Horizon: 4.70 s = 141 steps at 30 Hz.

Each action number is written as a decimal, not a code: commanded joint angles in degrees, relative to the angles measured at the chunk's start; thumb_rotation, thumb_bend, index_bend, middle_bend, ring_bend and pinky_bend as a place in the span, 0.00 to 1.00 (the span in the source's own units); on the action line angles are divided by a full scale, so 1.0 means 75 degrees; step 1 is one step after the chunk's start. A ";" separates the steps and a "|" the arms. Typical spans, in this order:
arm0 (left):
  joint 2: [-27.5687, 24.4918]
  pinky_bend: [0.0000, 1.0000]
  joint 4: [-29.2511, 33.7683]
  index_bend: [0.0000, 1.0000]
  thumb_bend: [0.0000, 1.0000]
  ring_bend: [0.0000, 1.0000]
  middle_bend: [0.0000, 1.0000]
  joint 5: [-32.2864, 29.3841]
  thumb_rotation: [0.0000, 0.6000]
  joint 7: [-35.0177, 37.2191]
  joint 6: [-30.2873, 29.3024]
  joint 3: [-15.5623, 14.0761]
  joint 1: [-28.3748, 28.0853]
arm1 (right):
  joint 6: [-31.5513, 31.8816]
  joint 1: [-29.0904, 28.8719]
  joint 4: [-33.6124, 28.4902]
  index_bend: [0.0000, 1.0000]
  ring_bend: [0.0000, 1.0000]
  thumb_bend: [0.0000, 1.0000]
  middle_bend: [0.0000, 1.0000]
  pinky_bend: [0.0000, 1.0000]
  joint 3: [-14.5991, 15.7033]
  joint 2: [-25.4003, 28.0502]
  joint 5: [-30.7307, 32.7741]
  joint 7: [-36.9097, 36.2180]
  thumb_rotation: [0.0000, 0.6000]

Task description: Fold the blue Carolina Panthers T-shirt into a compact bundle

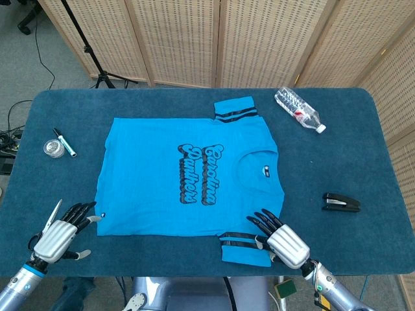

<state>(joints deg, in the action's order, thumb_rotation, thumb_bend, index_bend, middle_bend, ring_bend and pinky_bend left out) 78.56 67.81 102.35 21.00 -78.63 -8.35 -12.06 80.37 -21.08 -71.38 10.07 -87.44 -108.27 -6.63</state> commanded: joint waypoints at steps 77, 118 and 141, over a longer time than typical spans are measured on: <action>0.1655 0.00 -0.1522 0.68 0.54 0.00 0.00 -0.1011 1.00 -0.0041 0.0549 0.0182 -0.0403 | -0.0162 0.0012 0.0011 0.64 0.00 0.62 0.10 0.00 -0.0062 -0.0024 0.0201 0.0237 1.00; 0.0341 0.00 -0.0398 0.79 0.61 0.00 0.00 0.0697 1.00 0.0738 -0.0930 -0.1218 0.0003 | 0.1507 0.0072 0.0088 0.64 0.00 0.65 0.10 0.00 0.1346 0.0704 -0.2130 -0.0674 1.00; 0.0162 0.00 -0.0055 0.79 0.61 0.00 0.00 0.1121 1.00 0.1239 -0.1044 -0.1700 0.0111 | 0.1884 0.0225 0.0236 0.64 0.00 0.65 0.11 0.00 0.1671 0.0858 -0.2736 -0.0519 1.00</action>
<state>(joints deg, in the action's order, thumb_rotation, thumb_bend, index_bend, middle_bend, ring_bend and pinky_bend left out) 79.80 67.38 110.73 30.31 -86.47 -21.07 -11.21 94.45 -19.42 -69.63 22.57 -81.03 -128.74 -10.54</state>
